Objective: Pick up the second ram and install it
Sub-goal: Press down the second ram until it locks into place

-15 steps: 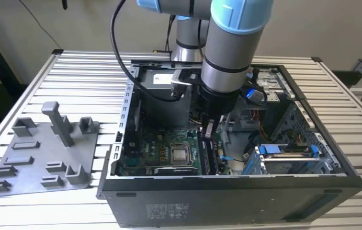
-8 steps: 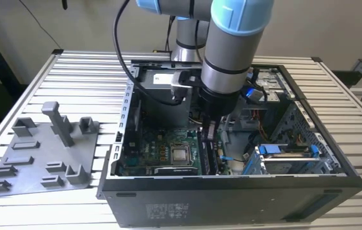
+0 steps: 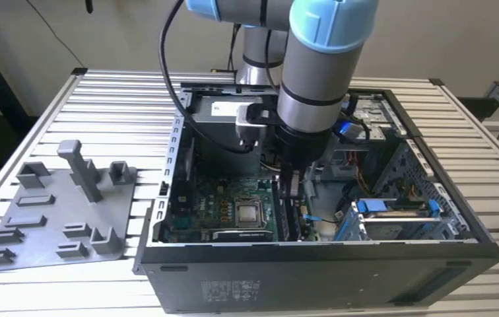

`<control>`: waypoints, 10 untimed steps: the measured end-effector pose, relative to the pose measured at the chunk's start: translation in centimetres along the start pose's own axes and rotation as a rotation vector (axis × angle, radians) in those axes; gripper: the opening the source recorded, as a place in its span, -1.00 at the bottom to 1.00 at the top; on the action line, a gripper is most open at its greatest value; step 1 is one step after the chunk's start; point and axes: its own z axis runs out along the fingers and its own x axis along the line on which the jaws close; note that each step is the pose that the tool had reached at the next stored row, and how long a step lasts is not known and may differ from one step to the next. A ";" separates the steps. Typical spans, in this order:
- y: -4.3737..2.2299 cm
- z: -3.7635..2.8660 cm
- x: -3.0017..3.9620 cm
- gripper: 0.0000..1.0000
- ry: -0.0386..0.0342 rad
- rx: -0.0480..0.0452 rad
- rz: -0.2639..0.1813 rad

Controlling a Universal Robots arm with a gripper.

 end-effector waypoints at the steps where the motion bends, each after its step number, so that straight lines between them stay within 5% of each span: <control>1: 0.00 0.03 0.01 -0.79 0.0001 -0.0006 -0.015; 5: -0.04 0.13 0.19 -0.79 -0.0005 -0.0023 -0.060; 10: -0.11 0.21 0.44 -0.79 -0.0001 -0.0048 -0.063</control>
